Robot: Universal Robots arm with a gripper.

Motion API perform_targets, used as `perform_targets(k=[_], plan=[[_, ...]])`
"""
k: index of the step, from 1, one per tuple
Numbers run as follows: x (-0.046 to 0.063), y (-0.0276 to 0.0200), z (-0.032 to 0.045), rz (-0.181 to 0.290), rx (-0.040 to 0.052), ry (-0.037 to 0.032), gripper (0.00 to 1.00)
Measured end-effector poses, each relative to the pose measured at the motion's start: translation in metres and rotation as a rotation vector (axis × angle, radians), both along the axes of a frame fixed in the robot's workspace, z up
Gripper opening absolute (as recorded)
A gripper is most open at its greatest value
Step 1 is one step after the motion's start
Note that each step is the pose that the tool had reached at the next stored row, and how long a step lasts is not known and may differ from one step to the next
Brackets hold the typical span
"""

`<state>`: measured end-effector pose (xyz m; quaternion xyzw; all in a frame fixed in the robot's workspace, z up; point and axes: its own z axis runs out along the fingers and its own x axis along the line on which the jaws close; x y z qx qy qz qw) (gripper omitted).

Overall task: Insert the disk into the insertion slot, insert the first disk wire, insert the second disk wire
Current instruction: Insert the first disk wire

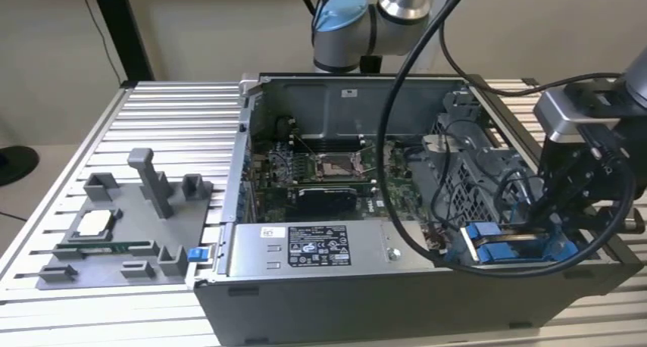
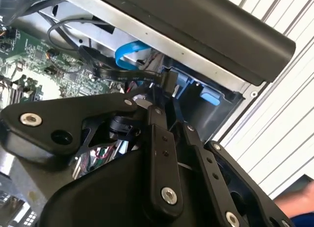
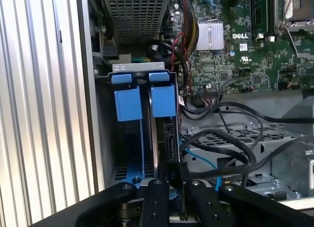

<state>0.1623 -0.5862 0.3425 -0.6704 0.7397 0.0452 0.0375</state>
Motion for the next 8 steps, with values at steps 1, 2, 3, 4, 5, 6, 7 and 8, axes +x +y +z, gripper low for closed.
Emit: perform_targets(k=[1, 2, 3, 4, 5, 6, 7, 8], plan=[[-0.0001, 0.0000, -0.0007, 0.000, 0.0005, 0.0008, 0.00], [0.0000, 0.0002, -0.0014, 0.002, 0.0015, 0.0009, 0.00], [0.0000, 0.0006, -0.0021, 0.005, 0.0026, 0.0010, 0.00], [0.0000, 0.0011, -0.0025, 0.008, 0.0038, 0.0010, 0.00], [0.0000, 0.0017, -0.0029, 0.009, 0.0057, 0.0010, 0.00], [0.0000, 0.0023, -0.0031, 0.009, 0.0071, 0.0010, 0.00], [0.0001, 0.0031, -0.0032, 0.010, 0.0076, 0.0010, 0.00], [0.0001, 0.0037, -0.0033, 0.010, 0.0077, 0.0010, 0.00]])
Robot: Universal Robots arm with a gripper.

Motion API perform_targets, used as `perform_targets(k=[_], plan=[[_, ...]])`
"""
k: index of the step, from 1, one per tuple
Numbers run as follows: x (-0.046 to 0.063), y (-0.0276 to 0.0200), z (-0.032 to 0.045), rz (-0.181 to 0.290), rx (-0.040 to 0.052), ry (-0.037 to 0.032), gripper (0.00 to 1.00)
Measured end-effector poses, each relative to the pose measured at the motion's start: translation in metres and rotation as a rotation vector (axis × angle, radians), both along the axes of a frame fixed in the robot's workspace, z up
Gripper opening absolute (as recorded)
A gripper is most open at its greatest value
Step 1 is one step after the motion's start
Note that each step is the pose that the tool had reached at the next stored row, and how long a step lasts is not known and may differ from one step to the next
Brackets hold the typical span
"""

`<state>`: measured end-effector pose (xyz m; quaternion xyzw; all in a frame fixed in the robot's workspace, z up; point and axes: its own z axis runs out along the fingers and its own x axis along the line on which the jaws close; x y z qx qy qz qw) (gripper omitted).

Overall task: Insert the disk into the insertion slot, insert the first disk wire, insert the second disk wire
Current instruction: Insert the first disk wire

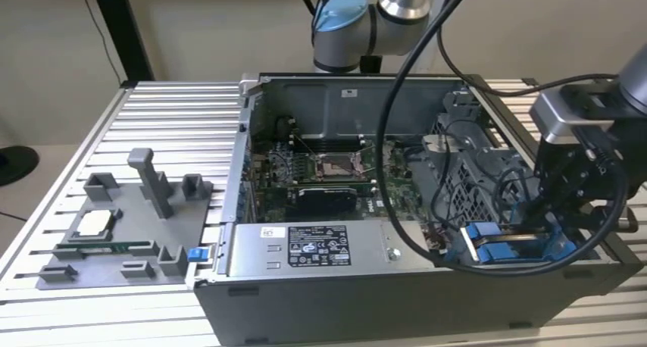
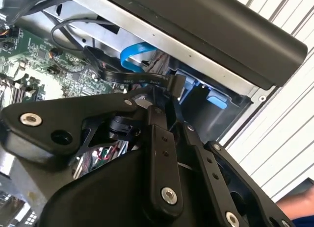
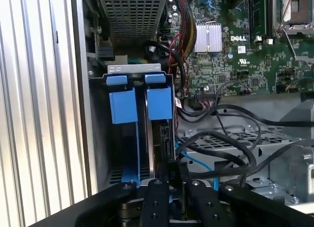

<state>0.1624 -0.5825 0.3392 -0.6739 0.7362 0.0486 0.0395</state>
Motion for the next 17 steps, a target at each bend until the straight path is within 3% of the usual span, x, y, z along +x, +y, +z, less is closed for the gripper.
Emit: perform_targets(k=[17], plan=[[0.0017, -0.0004, -0.0047, 0.006, 0.0008, 0.0005, 0.00]])
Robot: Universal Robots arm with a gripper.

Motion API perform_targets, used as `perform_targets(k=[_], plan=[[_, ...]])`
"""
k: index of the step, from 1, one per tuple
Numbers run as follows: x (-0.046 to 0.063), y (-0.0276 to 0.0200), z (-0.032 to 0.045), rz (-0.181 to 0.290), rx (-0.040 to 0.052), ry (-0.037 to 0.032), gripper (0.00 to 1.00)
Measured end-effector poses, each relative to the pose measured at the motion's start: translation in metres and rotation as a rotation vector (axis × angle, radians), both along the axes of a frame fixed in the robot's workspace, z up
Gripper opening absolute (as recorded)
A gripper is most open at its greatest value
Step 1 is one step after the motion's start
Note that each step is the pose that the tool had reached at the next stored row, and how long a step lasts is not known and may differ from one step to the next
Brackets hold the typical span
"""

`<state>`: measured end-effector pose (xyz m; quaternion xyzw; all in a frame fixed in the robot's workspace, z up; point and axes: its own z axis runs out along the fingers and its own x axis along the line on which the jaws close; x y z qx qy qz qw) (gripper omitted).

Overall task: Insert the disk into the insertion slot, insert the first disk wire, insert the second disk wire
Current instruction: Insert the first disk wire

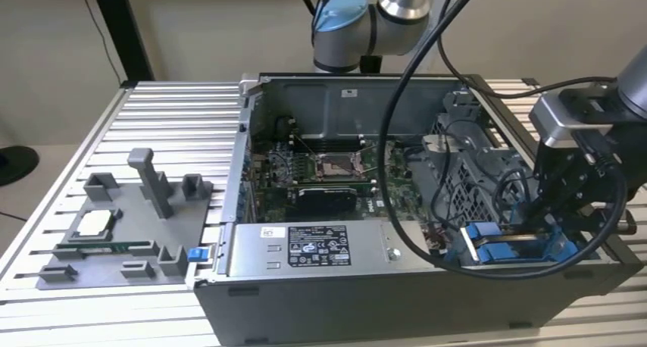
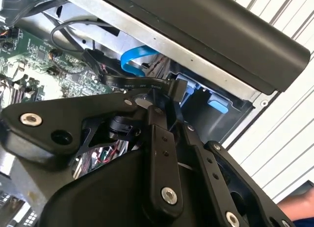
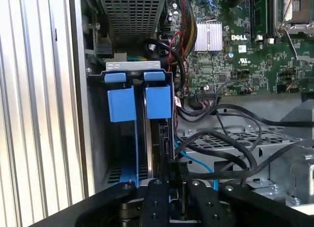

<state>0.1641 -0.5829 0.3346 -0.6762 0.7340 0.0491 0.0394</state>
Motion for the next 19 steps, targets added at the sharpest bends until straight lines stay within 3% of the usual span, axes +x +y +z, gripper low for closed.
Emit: perform_targets(k=[7, 9, 10, 19], plan=[[0.000, 0.0000, -0.0057, 0.000, -0.0004, 0.0017, 0.00], [0.000, 0.0000, -0.0048, 0.000, 0.0042, 0.0020, 0.00], [0.000, -0.0002, -0.0030, 0.000, 0.0084, 0.0022, 1.00], [0.000, -0.0003, 0.0362, 0.000, 0.0081, 0.0034, 1.00]])
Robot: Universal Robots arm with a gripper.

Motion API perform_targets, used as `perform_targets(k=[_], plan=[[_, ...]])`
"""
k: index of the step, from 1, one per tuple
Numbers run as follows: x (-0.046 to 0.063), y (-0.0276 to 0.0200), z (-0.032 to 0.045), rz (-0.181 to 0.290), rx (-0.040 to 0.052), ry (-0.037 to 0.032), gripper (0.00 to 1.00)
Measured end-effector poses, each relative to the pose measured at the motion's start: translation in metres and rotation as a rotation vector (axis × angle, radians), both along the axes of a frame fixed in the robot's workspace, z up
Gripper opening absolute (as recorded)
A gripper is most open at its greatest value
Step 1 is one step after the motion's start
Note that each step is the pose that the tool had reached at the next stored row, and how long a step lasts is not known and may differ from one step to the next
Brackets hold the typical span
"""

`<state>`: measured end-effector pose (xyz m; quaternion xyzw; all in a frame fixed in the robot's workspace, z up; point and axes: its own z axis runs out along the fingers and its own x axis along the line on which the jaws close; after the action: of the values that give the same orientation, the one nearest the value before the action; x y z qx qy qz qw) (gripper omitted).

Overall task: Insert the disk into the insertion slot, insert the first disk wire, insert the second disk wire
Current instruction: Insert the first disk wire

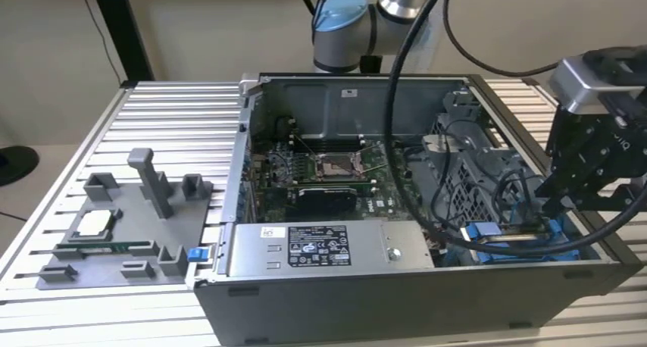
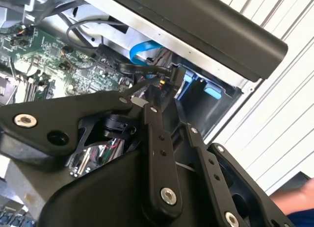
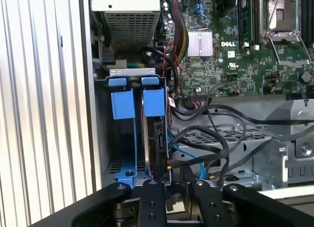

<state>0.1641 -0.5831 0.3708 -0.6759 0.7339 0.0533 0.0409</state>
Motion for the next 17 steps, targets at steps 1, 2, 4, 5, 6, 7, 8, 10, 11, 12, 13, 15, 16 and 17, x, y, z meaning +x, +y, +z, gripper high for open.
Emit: perform_targets(k=[1, 2, 4, 5, 6, 7, 8, 10, 11, 12, 13, 15, 16, 17], plan=[[0.001, 0.0000, 0.0025, 0.000, -0.0001, 0.0030, 1.00], [0.002, 0.0000, 0.0034, 0.000, 0.0000, 0.0120, 1.00], [0.004, 0.0000, 0.0037, 0.000, -0.0001, 0.0401, 1.00], [0.006, 0.0000, 0.0036, 0.000, 0.0000, 0.0565, 1.00], [0.009, 0.0000, 0.0036, 0.000, 0.0000, 0.0695, 1.00], [0.013, 0.0000, 0.0037, 0.000, -0.0002, 0.0780, 1.00], [0.017, 0.0000, 0.0036, 0.000, 0.0001, 0.0814, 1.00], [0.026, 0.0000, 0.0037, 0.000, -0.0001, 0.0832, 1.00], [0.031, 0.0000, 0.0036, 0.000, -0.0001, 0.0839, 1.00], [0.035, 0.0000, 0.0036, 0.000, -0.0001, 0.0848, 1.00], [0.040, 0.0000, 0.0035, 0.000, -0.0001, 0.0864, 1.00], [0.046, 0.0000, 0.0021, 0.002, -0.0001, 0.0954, 1.00], [0.049, 0.0000, 0.0013, 0.002, -0.0002, 0.1015, 1.00], [0.051, 0.0000, 0.0006, 0.003, -0.0003, 0.1083, 1.00]])
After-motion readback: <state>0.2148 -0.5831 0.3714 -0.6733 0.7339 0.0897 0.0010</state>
